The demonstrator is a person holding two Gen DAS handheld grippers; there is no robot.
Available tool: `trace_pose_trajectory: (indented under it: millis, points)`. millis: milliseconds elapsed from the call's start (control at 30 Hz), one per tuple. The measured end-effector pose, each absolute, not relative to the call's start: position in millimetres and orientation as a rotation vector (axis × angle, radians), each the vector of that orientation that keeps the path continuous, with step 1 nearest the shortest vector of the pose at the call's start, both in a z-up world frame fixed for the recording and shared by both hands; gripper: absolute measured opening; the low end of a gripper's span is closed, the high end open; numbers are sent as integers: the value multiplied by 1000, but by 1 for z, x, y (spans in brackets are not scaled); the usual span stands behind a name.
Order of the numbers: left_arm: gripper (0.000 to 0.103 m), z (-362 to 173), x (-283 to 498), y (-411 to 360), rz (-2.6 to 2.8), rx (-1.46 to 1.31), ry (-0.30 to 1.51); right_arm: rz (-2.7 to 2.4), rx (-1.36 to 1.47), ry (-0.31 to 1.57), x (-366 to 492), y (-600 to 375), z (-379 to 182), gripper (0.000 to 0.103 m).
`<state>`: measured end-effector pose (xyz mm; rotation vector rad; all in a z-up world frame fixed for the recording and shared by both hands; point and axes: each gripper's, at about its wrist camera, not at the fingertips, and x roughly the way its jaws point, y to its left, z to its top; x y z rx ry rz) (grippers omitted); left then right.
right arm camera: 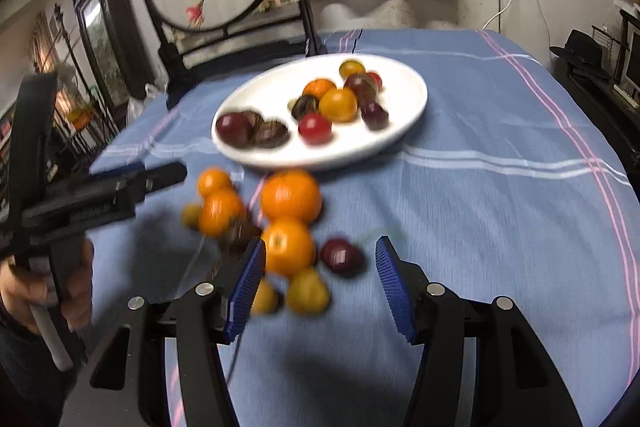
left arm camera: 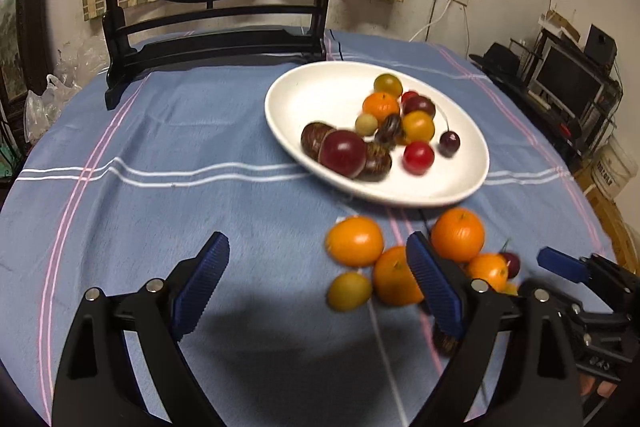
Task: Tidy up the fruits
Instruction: 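Grasp a small yellow fruit with the left gripper while the right gripper grasps another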
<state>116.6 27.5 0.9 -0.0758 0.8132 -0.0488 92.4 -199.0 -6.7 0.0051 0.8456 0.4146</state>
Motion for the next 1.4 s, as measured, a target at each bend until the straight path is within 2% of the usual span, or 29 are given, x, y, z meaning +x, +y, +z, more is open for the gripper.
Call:
trace_pose_trajectory:
  millis: [33, 167, 333, 433, 767, 833, 967, 1067, 1100, 1133, 1267, 1400]
  points:
    - [88, 0, 115, 28, -49, -68, 816, 410, -17, 855, 89, -197, -9, 58]
    - [88, -5, 111, 31, -57, -38, 843, 397, -98, 909, 87, -186, -21, 42]
    - [88, -6, 112, 37, -67, -47, 860, 381, -183, 943, 100, -169, -29, 39]
    - [88, -9, 113, 38, -77, -57, 882, 395, -201, 943, 107, -164, -28, 27]
    - [88, -30, 116, 17, -98, 48, 960, 454, -75, 936, 100, -183, -25, 27]
    - [80, -36, 119, 14, -107, 55, 970, 457, -82, 931, 98, -181, -24, 27]
    - [71, -41, 126, 9, -109, 70, 956, 461, -93, 917, 96, -180, -22, 27]
    - [47, -40, 127, 3, -139, 74, 927, 467, -89, 910, 94, -181, -21, 27]
    - [33, -39, 126, 1, -159, 82, 921, 468, -83, 906, 94, -182, -20, 27]
    - [26, -38, 124, -1, -177, 89, 921, 469, -75, 901, 94, -183, -19, 27]
    - [26, -24, 121, 9, -178, 14, 930, 495, 26, 877, 95, -195, -6, 27]
    - [26, 13, 117, 12, -206, -42, 846, 528, 120, 802, 96, -204, 22, 27]
